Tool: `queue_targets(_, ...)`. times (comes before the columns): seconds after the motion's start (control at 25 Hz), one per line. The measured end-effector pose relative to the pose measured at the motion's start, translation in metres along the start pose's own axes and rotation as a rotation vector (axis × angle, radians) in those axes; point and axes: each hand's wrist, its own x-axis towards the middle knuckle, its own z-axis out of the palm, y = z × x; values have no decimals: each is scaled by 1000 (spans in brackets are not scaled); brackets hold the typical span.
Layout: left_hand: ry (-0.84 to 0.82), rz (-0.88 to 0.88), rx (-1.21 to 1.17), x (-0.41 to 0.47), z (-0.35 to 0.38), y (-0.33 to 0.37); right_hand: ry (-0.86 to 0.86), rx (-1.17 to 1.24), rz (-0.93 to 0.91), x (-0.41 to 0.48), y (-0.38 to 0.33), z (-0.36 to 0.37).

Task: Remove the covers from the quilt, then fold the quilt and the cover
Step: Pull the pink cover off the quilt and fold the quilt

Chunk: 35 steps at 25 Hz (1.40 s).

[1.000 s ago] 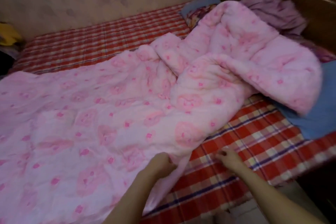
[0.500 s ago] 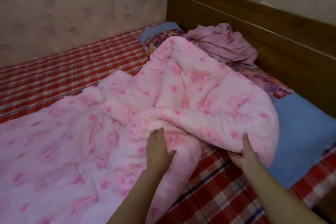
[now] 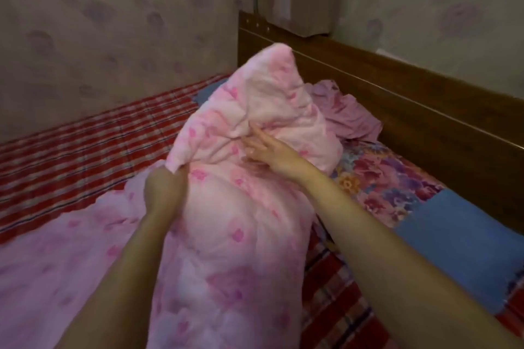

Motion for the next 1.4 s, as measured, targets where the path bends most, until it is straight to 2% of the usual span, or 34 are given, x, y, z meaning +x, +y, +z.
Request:
queue_targets(0.04,49,-61,64,24,-8,-13,-1,13,69,12,15,1)
queue_targets(0.08,63,-106,126,39,-8,-25,82,23,135,16,35,-3)
queue_targets(0.12,64,-104,185,48,-2,-32,240,34,196,18,60,-16)
queue_targets(0.2,28,101,250,40,25,-33,587,0,295,16,115,-55)
queue_targets(0.24,-41,249,233,24,42,-29,686,3,333,15,138,-77)
queue_targets(0.28,-162,337,224,4,62,-27,704,6,378,15,157,-96)
queue_targets(0.32,-309,324,246,-18,83,-30,680,23,417,19,171,-110)
queue_targets(0.4,-537,118,377,-50,125,-52,619,82,497,34,190,-133)
queue_targets(0.44,-585,24,433,-62,141,-68,587,96,522,43,199,-143)
queue_targets(0.52,-605,-86,472,-73,155,-97,550,168,508,59,214,-156)
queue_targets(0.68,-568,-155,472,-67,173,-106,550,247,375,86,239,-183)
queue_targets(0.8,-624,-215,451,-69,185,-99,456,299,427,86,238,-192)
queue_targets(0.88,-559,-226,410,-81,188,-79,451,272,397,66,229,-200)
queue_targets(0.92,-495,-207,374,-90,191,-59,517,227,370,51,223,-211)
queue_targets(1.04,-381,-3,263,-113,204,23,666,153,279,-9,189,-248)
queue_targets(1.12,-455,111,202,-132,218,82,703,174,248,-60,146,-281)
queue_targets(1.28,-718,185,103,-198,271,183,781,179,154,-169,57,-359)
queue_targets(1.4,-978,235,105,-286,318,242,924,153,176,-264,44,-423)
